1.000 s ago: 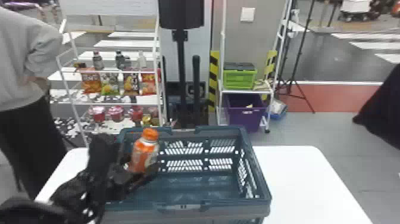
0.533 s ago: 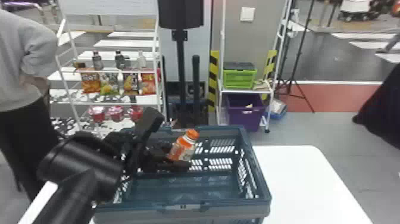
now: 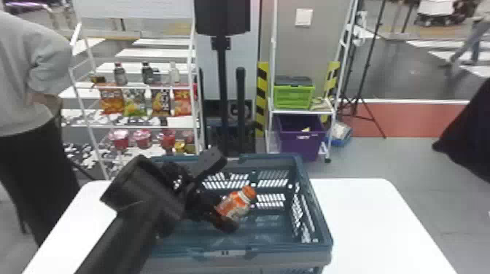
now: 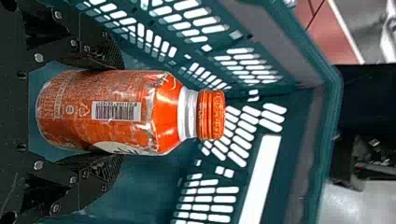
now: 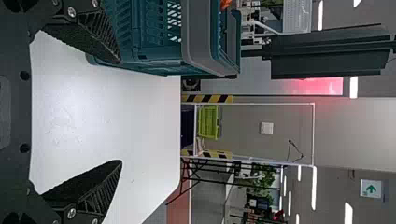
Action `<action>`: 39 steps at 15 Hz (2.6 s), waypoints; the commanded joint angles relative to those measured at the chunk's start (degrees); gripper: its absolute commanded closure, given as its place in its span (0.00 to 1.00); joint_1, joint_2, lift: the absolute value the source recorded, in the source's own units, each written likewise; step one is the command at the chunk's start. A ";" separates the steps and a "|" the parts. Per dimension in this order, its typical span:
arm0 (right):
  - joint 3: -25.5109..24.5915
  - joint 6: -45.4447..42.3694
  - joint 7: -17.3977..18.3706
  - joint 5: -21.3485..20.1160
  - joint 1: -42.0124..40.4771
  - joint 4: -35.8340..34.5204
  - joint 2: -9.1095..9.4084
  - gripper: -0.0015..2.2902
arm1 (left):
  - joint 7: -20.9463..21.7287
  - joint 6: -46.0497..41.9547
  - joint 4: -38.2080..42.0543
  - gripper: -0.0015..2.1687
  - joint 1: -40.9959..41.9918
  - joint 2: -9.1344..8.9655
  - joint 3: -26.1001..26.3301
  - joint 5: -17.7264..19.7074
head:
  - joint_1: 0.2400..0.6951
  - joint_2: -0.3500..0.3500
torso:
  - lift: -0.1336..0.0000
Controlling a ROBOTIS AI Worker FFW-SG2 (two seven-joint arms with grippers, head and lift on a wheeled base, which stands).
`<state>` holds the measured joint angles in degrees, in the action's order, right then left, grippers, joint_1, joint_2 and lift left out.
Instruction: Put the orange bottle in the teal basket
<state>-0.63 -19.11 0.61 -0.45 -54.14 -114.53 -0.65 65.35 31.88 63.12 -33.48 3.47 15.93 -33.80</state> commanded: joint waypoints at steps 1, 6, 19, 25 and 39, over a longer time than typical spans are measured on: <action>0.02 -0.26 0.00 -0.25 -0.27 0.19 0.21 0.06 | 0.40 -2.92 -4.85 0.24 -1.59 -0.93 0.33 -4.70 | 0.57 0.50 | 1.00; 0.02 -0.44 0.00 -0.43 -0.71 0.19 0.29 0.06 | 1.72 -5.20 -8.63 0.24 -2.20 -1.54 2.35 -13.22 | 0.57 0.50 | 1.00; -0.33 -1.67 0.00 -0.25 -1.94 0.10 0.29 0.06 | -0.75 -2.04 13.25 0.06 7.38 -1.54 -5.03 -13.66 | 0.57 0.50 | 1.00; -0.33 -2.90 -0.26 -0.25 -2.73 -0.43 -0.15 0.06 | -7.07 6.57 45.25 0.07 20.83 -3.47 -23.57 3.39 | 0.57 0.50 | 1.00; 1.51 -3.42 -0.96 4.67 -1.94 -4.74 -10.08 0.06 | -44.60 -49.50 63.61 0.07 85.43 -3.62 -31.13 38.63 | 0.57 0.50 | 1.00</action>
<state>0.46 -22.54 -0.35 3.69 -56.40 -119.32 -9.54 22.07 -9.08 130.45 48.96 0.00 -18.27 5.28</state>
